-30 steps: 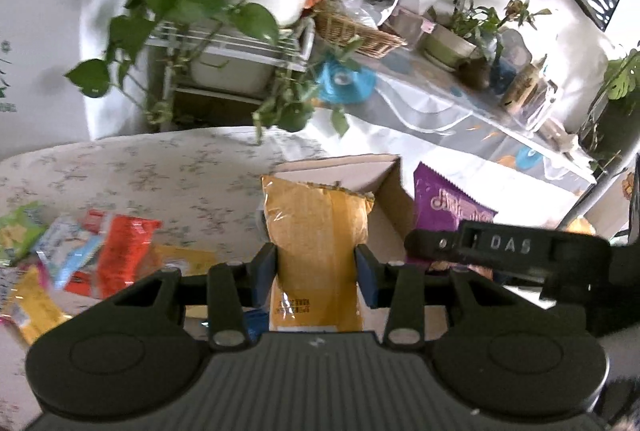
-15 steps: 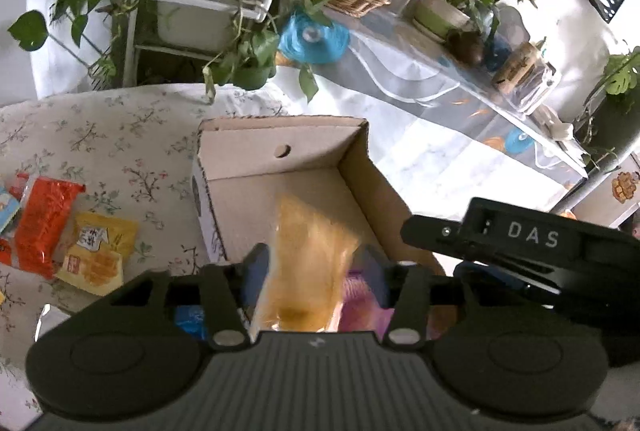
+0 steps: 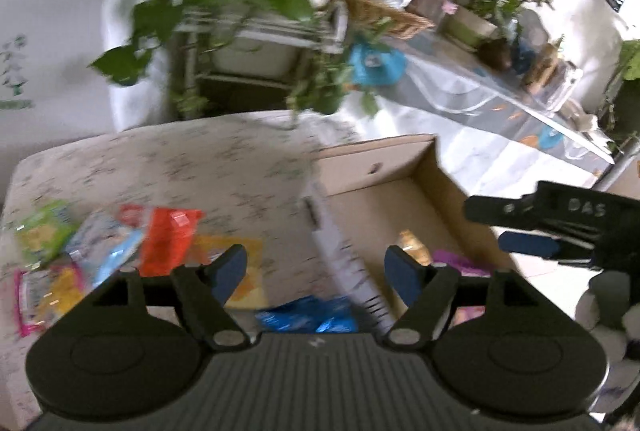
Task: Organize snacks
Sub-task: 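Open both tools to drop the bags inside the box, then move the right tool to the blue foil bag while the left tool reaches the silver foil bag, then grasp the blue foil bag with the right tool while the left tool grasps the silver foil bag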
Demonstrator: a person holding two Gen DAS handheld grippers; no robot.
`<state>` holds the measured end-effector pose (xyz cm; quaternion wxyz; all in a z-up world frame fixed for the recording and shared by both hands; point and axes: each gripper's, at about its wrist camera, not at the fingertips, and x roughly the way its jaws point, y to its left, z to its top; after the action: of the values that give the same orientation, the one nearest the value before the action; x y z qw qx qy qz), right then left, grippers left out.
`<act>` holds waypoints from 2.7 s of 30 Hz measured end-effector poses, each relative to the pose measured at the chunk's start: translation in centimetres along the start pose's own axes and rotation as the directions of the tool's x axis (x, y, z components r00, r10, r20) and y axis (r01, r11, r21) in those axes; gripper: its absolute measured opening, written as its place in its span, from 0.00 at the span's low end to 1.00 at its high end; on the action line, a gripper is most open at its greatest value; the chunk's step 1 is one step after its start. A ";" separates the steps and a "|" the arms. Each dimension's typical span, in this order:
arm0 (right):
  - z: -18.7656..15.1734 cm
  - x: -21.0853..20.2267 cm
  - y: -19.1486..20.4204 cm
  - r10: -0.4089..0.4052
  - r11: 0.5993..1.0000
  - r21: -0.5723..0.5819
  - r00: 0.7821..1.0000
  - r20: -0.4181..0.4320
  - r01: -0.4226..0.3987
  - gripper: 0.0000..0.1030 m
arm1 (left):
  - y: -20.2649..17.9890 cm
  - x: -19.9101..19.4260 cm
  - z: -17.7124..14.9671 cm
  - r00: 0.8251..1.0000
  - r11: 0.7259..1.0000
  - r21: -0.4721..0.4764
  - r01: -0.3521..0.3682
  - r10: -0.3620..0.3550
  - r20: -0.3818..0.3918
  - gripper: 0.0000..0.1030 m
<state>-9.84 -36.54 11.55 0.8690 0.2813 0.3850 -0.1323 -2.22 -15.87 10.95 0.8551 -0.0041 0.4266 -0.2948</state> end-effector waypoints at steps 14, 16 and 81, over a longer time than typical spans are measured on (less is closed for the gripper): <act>-3.0 3.9 4.8 0.192 0.979 -0.020 0.947 -0.257 -0.204 0.82 | 6.5 -0.2 -3.0 0.993 0.993 -0.066 -0.097 0.092 -0.076 0.78; -3.6 4.5 5.3 0.180 0.981 -0.017 0.941 -0.285 -0.193 0.82 | 6.8 0.2 -3.7 0.990 0.993 -0.047 -0.110 0.105 -0.099 0.78; -9.8 14.4 12.9 -0.288 0.900 -0.415 0.894 -0.342 0.132 0.75 | 9.6 6.3 -8.3 0.947 0.963 0.173 -0.205 0.240 -0.213 1.00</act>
<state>-0.27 -20.53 0.56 0.7912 0.0838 0.5990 -0.0903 -0.62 -9.10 -1.38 0.8251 0.1425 0.4981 -0.2255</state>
